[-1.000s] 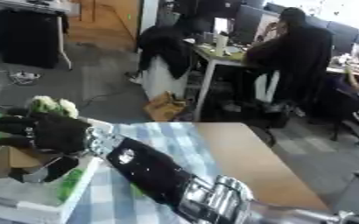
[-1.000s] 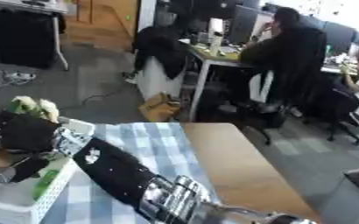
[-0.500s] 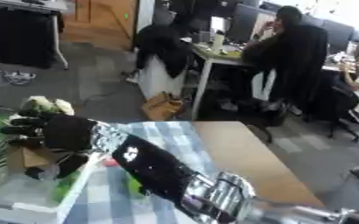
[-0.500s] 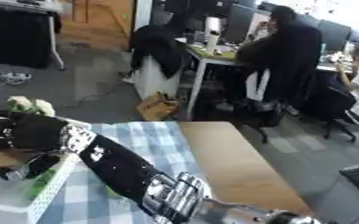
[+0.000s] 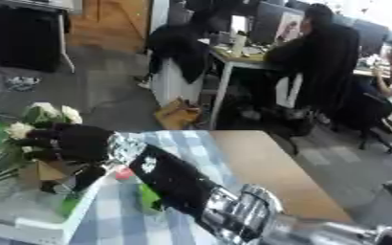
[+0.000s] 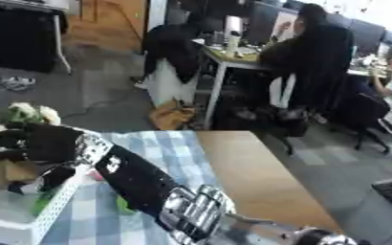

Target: Pick up objects on the table and place them in the box.

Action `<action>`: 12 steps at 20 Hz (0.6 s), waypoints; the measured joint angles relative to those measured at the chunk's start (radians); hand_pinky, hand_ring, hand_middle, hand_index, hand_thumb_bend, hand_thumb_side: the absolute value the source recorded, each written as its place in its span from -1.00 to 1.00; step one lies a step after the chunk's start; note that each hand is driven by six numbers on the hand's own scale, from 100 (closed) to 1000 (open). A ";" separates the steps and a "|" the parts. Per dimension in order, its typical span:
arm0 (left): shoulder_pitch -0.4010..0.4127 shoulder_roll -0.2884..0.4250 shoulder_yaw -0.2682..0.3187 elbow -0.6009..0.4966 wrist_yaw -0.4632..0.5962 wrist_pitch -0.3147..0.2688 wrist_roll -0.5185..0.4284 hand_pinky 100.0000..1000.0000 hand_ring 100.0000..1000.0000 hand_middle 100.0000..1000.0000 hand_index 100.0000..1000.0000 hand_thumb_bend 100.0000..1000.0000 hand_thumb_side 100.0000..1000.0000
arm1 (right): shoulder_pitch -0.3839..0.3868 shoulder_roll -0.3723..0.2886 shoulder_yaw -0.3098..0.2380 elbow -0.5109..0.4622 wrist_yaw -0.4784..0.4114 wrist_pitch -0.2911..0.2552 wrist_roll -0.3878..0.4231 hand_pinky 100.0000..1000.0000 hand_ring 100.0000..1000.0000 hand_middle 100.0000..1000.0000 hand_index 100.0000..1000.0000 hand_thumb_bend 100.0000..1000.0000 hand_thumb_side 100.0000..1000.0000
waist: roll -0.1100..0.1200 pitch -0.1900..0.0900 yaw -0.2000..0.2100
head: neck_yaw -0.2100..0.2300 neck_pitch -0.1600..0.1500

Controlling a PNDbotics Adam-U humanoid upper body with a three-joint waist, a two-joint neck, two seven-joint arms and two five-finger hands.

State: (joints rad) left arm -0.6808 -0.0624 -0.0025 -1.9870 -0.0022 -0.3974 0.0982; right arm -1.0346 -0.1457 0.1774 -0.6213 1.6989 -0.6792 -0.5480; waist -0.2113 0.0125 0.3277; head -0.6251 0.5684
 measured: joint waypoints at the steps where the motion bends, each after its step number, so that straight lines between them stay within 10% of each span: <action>1: 0.000 0.000 0.000 0.000 0.000 0.000 0.000 0.33 0.58 0.48 0.69 -1.00 0.59 | -0.004 0.000 0.006 -0.007 -0.027 -0.006 0.006 1.00 1.00 1.00 1.00 -0.38 1.00 | 0.001 0.000 0.000 | 0.002 -0.001; 12: -0.005 -0.008 0.000 0.000 -0.002 0.000 0.000 0.33 0.58 0.48 0.68 -1.00 0.59 | -0.036 0.013 0.043 -0.105 -0.524 -0.162 0.162 1.00 1.00 1.00 1.00 -0.32 1.00 | 0.002 0.005 0.007 | 0.013 -0.017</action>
State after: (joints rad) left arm -0.6857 -0.0707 -0.0025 -1.9870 -0.0042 -0.3977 0.0984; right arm -1.0703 -0.1325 0.2201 -0.7266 1.1752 -0.8411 -0.3860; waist -0.2091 0.0175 0.3343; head -0.6119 0.5516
